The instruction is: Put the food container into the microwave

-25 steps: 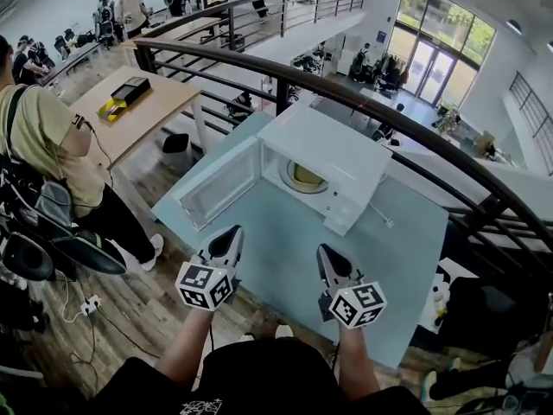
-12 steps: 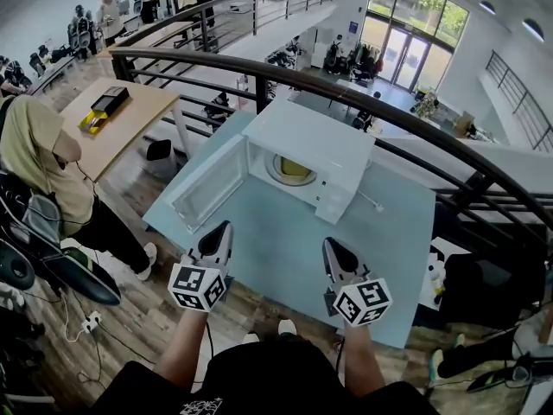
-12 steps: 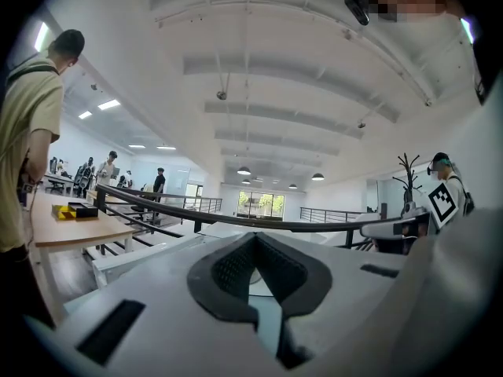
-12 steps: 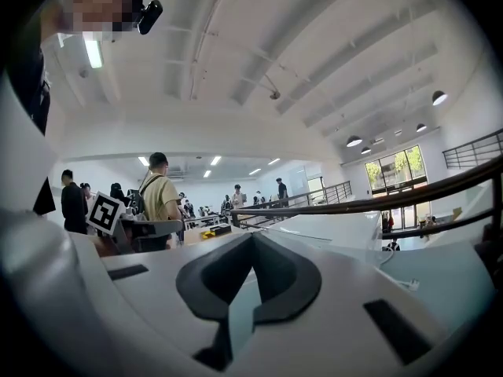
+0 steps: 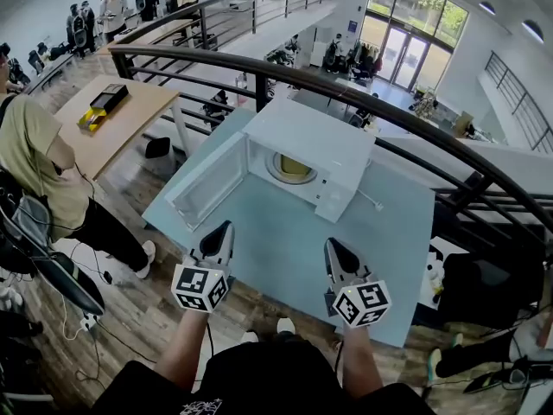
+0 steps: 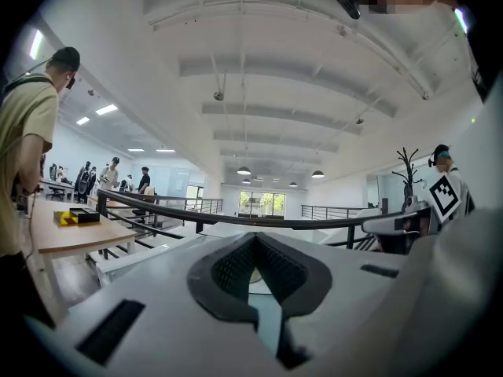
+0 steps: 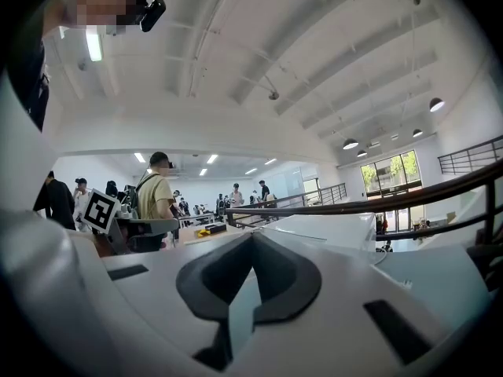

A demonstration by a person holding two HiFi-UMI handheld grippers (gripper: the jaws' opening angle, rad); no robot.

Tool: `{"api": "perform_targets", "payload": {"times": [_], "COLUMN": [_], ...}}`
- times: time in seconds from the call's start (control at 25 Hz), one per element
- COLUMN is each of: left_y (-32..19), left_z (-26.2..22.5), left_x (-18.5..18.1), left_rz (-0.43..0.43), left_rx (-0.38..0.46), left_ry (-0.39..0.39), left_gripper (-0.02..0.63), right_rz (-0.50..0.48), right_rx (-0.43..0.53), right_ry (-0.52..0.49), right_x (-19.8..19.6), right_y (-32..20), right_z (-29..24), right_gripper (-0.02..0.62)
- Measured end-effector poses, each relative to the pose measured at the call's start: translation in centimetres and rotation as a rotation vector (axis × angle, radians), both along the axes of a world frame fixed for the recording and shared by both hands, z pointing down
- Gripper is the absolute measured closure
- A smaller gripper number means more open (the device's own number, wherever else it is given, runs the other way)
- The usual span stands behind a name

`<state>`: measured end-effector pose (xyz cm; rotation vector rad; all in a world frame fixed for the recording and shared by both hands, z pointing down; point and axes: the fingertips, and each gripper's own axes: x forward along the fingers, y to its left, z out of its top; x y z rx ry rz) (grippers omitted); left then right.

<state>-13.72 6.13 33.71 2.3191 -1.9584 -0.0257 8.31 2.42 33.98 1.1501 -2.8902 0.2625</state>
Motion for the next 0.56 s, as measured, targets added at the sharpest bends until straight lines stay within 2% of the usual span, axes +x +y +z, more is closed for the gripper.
{"api": "perform_targets", "payload": {"times": [0.56], "left_y": [0.2], "left_z": [0.2], "left_x": [-2.3], "left_rz": [-0.025], "left_rx": [0.004], "left_ry": [-0.006], "left_gripper": [0.598], "right_rz": [-0.009], "right_rx": [0.001], "right_ry": [-0.008], "right_x": [-1.9], "right_y": [-0.7], "right_z": [0.2], "right_gripper": [0.589]}}
